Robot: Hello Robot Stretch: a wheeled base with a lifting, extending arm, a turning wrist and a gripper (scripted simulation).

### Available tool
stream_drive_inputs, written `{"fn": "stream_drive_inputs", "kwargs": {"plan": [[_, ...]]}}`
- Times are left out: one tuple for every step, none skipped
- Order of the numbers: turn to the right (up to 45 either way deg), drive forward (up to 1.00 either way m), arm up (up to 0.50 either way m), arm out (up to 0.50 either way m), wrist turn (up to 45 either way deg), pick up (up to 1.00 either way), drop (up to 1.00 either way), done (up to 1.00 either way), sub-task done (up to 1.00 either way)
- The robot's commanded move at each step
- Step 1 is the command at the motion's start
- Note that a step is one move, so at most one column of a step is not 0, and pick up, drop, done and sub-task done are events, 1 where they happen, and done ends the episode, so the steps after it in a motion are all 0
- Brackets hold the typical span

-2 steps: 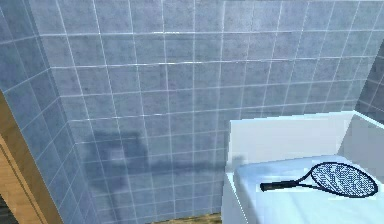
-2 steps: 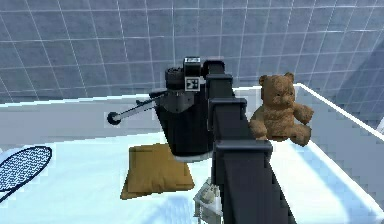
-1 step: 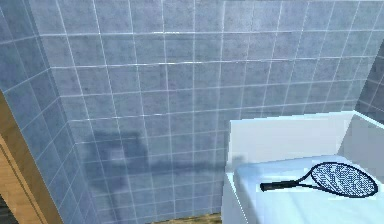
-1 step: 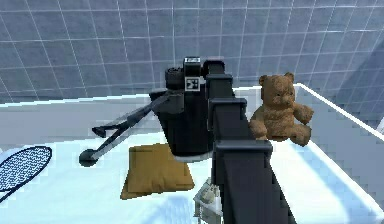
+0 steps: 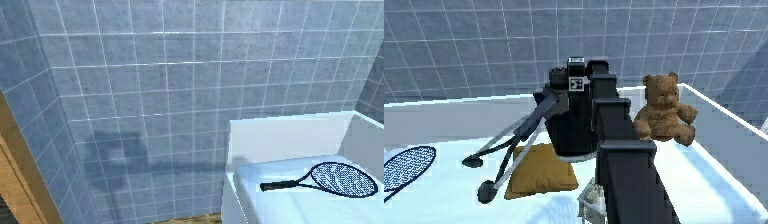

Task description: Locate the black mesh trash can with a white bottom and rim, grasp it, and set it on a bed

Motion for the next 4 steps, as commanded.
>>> {"fn": "stream_drive_inputs", "kwargs": {"plan": [[0.0, 0.00, 0.00, -0.30, 0.0, 0.00, 0.00, 0.00, 0.00], [0.0, 0.00, 0.00, 0.32, 0.0, 0.00, 0.00, 0.00, 0.00], [0.0, 0.00, 0.00, 0.00, 45.0, 0.00, 0.00, 0.00, 0.00], [0.0, 0.00, 0.00, 0.00, 45.0, 0.00, 0.00, 0.00, 0.00]]}}
